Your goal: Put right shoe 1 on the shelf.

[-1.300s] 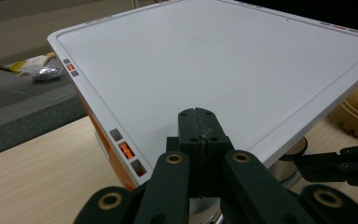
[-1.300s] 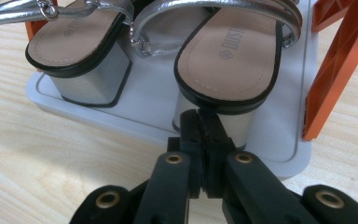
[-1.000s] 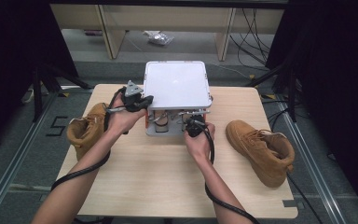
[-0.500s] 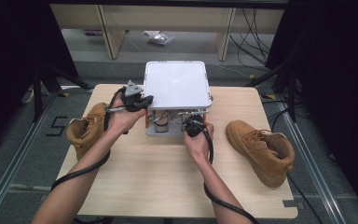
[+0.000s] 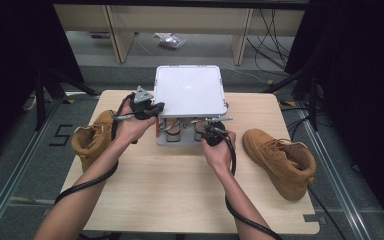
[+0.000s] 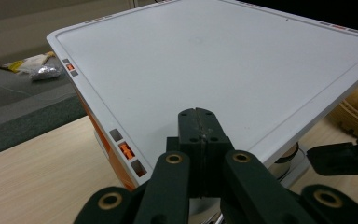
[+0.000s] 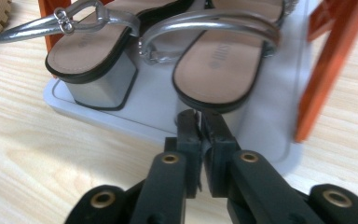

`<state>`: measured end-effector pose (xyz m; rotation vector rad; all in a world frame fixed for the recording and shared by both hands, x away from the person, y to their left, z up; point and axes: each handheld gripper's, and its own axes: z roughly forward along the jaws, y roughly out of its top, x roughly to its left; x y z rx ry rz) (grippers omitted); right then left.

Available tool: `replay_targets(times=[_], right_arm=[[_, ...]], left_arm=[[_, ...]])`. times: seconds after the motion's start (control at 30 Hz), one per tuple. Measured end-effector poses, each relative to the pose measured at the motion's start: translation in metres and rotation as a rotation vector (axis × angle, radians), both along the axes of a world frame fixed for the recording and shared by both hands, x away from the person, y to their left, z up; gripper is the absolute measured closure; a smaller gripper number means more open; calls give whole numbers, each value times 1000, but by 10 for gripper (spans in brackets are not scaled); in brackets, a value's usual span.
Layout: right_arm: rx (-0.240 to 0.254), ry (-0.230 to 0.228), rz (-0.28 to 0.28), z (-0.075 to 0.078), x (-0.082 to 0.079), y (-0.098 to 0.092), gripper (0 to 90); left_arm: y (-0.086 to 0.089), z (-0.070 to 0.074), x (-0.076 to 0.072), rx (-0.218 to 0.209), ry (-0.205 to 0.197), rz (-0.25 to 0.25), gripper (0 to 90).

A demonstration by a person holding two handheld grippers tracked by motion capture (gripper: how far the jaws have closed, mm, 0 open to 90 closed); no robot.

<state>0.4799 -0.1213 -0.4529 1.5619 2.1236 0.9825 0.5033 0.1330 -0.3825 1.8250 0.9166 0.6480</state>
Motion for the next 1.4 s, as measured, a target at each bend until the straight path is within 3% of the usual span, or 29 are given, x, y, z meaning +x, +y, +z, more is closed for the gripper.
replay_targets(times=[0.2, 0.33, 0.37, 0.47, 0.57, 0.6, 0.67, 0.73, 0.87, 0.9, 0.93, 0.97, 1.07, 1.2, 1.4], right_arm=[[-16, 16, 19, 7, -7, -14, 814], [-11, 46, -7, 7, -16, -20, 744], [-21, 32, 23, 6, -18, -25, 724], [-12, 27, 21, 5, -27, -27, 667], [-16, 6, 36, 3, -37, -32, 624], [-5, 14, 32, 3, -41, -32, 619], [-14, -12, 49, 1, -47, -37, 615], [-13, -40, 46, 0, -54, -41, 598], [20, -45, 45, -3, -64, -47, 582], [18, -60, 41, -6, -72, -53, 576], [47, -38, 13, -7, -77, -51, 573], [20, -58, 35, -9, -77, -56, 571], [29, -105, 35, -16, -85, -61, 569], [38, -86, 27, -18, -91, -64, 556], [68, -106, 25, -14, -91, -67, 537]], left_arm=[[2, 1, 1, -27, 24, 1, 896], [1, 1, 2, -28, 27, 6, 896], [1, 2, 3, -21, 32, 5, 896], [2, 5, 4, -20, 54, 11, 886], [4, 7, 1, -59, 92, 24, 833], [5, 8, 0, -66, 95, 27, 813], [9, 11, -4, -85, 96, 34, 754], [16, 13, -9, -83, 79, 40, 688], [28, 16, -18, -66, 66, 38, 596], [38, 19, -25, -54, 54, 44, 575], [43, 19, -28, -54, 49, 43, 558], [47, 20, -31, -51, 45, 45, 544], [61, 20, -38, -39, 37, 50, 516], [81, 20, -49, -40, 35, 81, 488], [103, 20, -66, -50, 43, 128, 477]])
